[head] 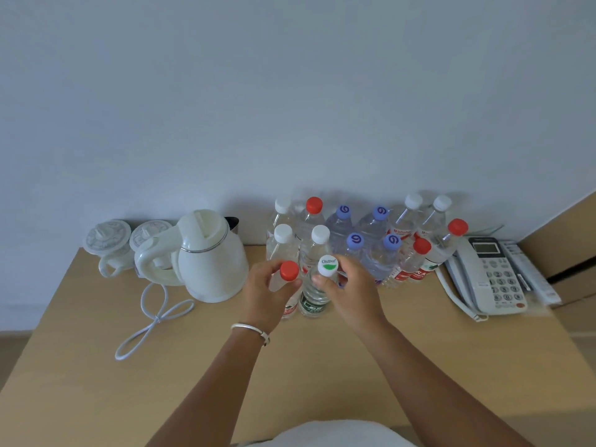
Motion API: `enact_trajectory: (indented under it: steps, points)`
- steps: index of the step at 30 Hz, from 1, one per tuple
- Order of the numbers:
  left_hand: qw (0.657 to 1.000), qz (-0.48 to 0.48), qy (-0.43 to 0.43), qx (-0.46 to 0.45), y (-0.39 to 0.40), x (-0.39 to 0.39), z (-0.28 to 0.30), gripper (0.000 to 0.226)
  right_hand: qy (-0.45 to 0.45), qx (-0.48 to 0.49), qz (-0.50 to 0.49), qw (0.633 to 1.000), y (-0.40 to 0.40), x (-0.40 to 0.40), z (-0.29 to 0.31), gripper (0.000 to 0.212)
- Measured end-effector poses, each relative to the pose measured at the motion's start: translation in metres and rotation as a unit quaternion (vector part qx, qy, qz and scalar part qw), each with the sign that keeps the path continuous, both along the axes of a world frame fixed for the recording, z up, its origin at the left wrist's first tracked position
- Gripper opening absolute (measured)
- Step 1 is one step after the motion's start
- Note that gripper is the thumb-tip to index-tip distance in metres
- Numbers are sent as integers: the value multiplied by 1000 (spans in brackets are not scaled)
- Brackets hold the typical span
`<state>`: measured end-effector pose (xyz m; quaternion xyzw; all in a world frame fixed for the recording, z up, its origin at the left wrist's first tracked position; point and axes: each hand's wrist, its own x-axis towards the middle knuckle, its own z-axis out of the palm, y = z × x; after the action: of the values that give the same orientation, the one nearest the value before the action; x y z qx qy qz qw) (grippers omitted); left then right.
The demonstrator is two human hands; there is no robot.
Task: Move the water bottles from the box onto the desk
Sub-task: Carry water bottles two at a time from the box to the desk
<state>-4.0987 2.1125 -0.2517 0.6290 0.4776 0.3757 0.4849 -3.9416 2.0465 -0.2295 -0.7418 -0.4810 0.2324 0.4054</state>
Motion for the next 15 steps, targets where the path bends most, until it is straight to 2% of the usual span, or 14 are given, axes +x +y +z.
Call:
enact_trajectory:
  steps: [6,10,15]
  points:
    - [1000,-15,-3,7,3,-2,-4,32,20,-5,-8,1000,-2,-3,4,26]
    - [1000,-3,-14,-1,0,-4,-17,40,13,-13,-15,1000,-1,-6,4,22]
    - [1000,15,-23,6,-4,-4,-13,42,15,-24,-25,999,-2,-7,5,28]
